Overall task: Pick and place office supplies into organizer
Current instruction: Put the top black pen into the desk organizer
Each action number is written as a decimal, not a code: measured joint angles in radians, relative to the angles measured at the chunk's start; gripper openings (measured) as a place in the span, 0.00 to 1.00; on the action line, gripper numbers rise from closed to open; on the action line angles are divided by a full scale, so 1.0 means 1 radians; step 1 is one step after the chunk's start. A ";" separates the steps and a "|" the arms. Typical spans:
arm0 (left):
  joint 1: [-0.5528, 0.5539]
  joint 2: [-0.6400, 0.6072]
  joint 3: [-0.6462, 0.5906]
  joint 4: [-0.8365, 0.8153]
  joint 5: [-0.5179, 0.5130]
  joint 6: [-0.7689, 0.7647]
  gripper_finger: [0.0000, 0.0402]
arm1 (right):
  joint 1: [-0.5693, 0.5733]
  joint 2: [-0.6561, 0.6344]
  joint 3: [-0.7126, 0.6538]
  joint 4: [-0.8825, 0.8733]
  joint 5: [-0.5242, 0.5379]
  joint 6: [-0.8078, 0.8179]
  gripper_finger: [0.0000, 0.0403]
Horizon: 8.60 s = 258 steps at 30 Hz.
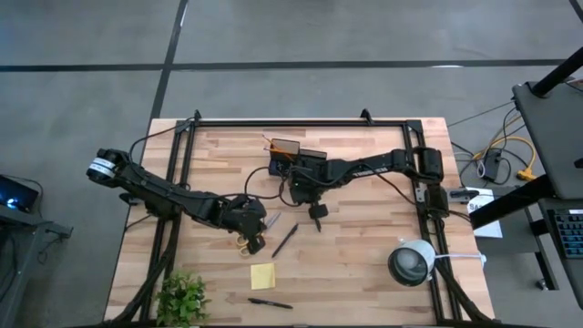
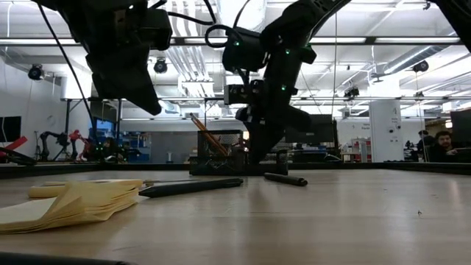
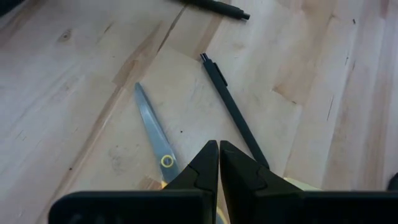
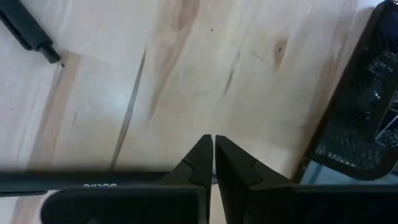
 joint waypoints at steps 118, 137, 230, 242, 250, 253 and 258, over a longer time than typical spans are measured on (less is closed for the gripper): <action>0.463 0.000 -0.002 0.233 0.382 0.879 0.00 | 0.500 -0.290 -0.451 0.071 0.194 1.207 0.16; 0.465 0.004 -0.002 0.233 0.389 0.876 0.00 | 0.489 -0.228 -0.435 0.103 0.174 1.198 0.07; 0.392 0.401 0.126 0.410 0.441 0.894 0.20 | 0.456 -0.273 -0.450 0.160 0.213 1.129 0.19; 0.392 0.401 0.116 0.409 0.441 0.892 0.20 | 0.443 -0.222 -0.453 0.225 0.214 1.082 0.12; 0.392 0.401 0.113 0.409 0.441 0.891 0.20 | 0.441 -0.221 -0.453 0.223 0.211 1.081 0.07; 0.392 0.401 0.113 0.409 0.441 0.891 0.20 | 0.441 -0.218 -0.453 0.223 0.212 1.084 0.07; 0.392 0.401 0.113 0.409 0.441 0.891 0.20 | 0.441 -0.223 -0.447 0.214 0.211 1.084 0.13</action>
